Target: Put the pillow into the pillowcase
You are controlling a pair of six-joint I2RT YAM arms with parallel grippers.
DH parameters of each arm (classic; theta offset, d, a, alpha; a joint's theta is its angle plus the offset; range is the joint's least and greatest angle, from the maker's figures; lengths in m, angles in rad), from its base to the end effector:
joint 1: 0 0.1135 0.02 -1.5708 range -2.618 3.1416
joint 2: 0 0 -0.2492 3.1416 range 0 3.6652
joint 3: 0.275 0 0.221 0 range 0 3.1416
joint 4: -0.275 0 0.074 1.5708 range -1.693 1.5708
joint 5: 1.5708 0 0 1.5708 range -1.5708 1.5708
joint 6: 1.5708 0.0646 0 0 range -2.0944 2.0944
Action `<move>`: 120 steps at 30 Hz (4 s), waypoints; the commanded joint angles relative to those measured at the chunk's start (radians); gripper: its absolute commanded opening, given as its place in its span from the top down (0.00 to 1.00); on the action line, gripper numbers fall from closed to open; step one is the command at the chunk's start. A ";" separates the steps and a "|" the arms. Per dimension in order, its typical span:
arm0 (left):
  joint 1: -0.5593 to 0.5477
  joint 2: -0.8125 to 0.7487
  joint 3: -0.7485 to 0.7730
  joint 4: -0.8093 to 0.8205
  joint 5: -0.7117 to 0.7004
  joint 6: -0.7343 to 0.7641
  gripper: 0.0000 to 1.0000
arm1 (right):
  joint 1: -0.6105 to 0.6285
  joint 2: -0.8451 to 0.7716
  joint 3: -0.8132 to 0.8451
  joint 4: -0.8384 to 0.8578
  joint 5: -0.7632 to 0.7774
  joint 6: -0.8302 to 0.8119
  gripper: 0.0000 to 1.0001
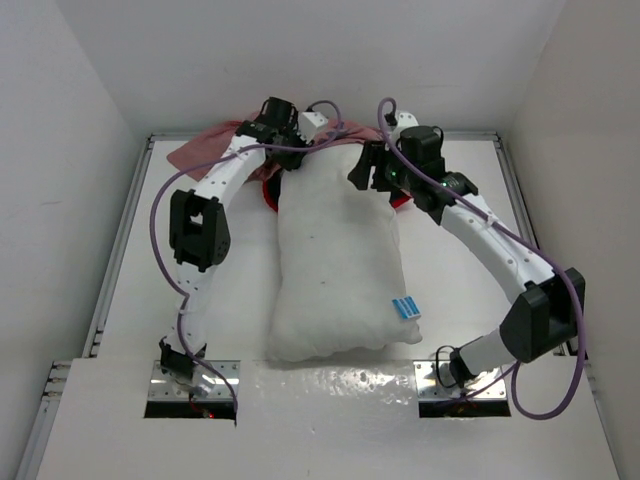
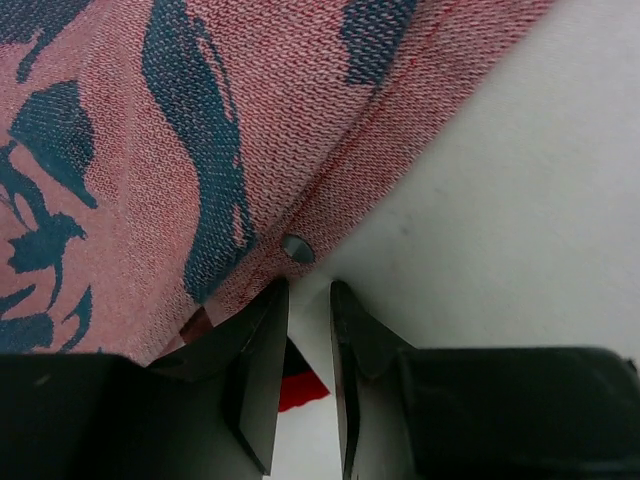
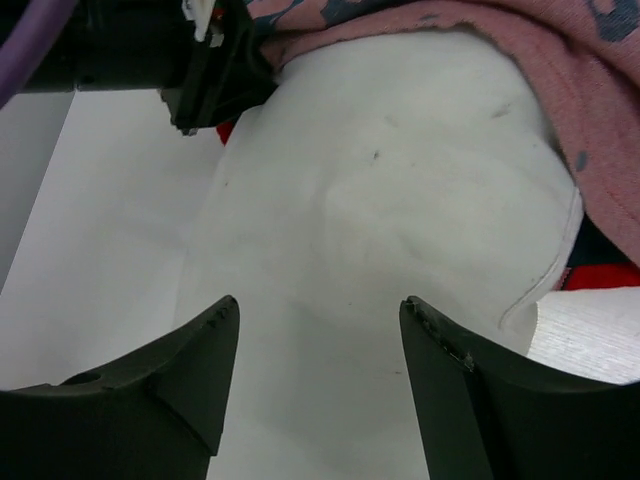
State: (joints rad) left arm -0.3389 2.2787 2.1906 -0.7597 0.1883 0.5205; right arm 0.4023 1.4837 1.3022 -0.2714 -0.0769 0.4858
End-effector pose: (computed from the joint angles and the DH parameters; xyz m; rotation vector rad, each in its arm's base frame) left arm 0.4582 -0.1744 0.2408 1.0787 2.1481 -0.1436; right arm 0.3135 0.1388 0.3218 0.0368 2.0814 0.6315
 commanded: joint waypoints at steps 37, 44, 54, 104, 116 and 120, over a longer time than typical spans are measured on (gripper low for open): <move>0.008 0.094 -0.037 0.065 -0.042 0.079 0.61 | 0.145 0.382 0.203 -0.092 0.226 0.002 0.01; 0.012 0.056 0.053 0.079 -0.040 -0.036 1.00 | 0.145 0.450 0.219 -0.074 0.255 0.014 0.32; 0.012 -0.277 0.100 -0.162 0.439 -0.042 1.00 | 0.118 0.515 0.264 0.194 0.107 0.155 1.00; -0.141 -0.041 0.030 0.250 -0.090 -0.220 0.37 | -0.129 0.312 0.059 0.037 -0.233 -0.259 0.01; -0.141 -0.035 0.076 0.175 -0.060 -0.244 1.00 | -0.108 0.383 -0.170 0.395 -0.489 -0.079 0.53; -0.150 -0.059 0.156 0.105 0.282 -0.164 1.00 | -0.056 0.301 -0.254 0.513 -0.452 -0.010 1.00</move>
State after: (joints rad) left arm -0.4843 2.2734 2.2574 -0.6262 0.2031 0.2962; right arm 0.2844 1.8359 1.1091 0.1745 -0.4965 0.4259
